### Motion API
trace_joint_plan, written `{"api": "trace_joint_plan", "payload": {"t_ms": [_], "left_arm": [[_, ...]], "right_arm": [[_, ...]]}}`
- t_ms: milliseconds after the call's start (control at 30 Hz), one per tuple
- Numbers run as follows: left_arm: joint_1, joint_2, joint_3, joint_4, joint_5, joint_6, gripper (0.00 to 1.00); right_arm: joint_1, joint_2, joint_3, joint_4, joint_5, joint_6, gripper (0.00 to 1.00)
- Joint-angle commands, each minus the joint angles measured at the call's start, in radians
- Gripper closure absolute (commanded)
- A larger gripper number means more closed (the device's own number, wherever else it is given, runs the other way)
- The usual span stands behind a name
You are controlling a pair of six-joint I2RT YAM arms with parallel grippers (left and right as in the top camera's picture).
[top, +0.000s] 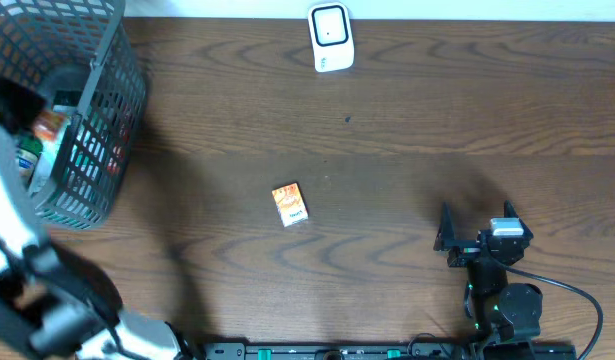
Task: Scan the item barcode
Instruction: 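Place the second orange Kleenex pack right of the first on the table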
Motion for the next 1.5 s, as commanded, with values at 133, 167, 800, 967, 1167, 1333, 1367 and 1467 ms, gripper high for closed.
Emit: {"api": "trace_joint_plan", "payload": {"t_ms": [133, 167, 800, 967, 1167, 1333, 1367, 1467], "left_arm": [[-0.025, -0.294, 0.021, -0.023, -0.002, -0.029, 0.50], [-0.037, -0.318, 0.021, -0.034, 0.026, -0.029, 0.50], [-0.680, -0.191, -0.108, -0.320, 0.422, 0.164, 0.50], [-0.820, -0.010, -0.121, -0.313, 0.533, 0.239, 0.50], [-0.936, 0.188, -0.121, -0.249, 0.639, 0.302, 0.50], [-0.994, 0.295, -0.121, -0.142, 0.812, 0.370, 0.49], [-1.004, 0.307, -0.121, -0.119, 0.819, 0.370, 0.50], [-1.050, 0.359, -0.121, -0.039, 0.818, 0.378, 0.49]], "right_arm": [[-0.006, -0.005, -0.001, -0.003, -0.001, -0.005, 0.01], [-0.006, -0.005, -0.001, -0.003, -0.001, -0.005, 0.01], [-0.006, -0.005, -0.001, -0.003, -0.001, -0.005, 0.01], [-0.006, -0.005, -0.001, -0.003, -0.001, -0.005, 0.01], [-0.006, -0.005, -0.001, -0.003, -0.001, -0.005, 0.01], [-0.006, -0.005, -0.001, -0.003, -0.001, -0.005, 0.01], [-0.006, -0.005, -0.001, -0.003, -0.001, -0.005, 0.01], [-0.006, -0.005, -0.001, -0.003, -0.001, -0.005, 0.01]]}}
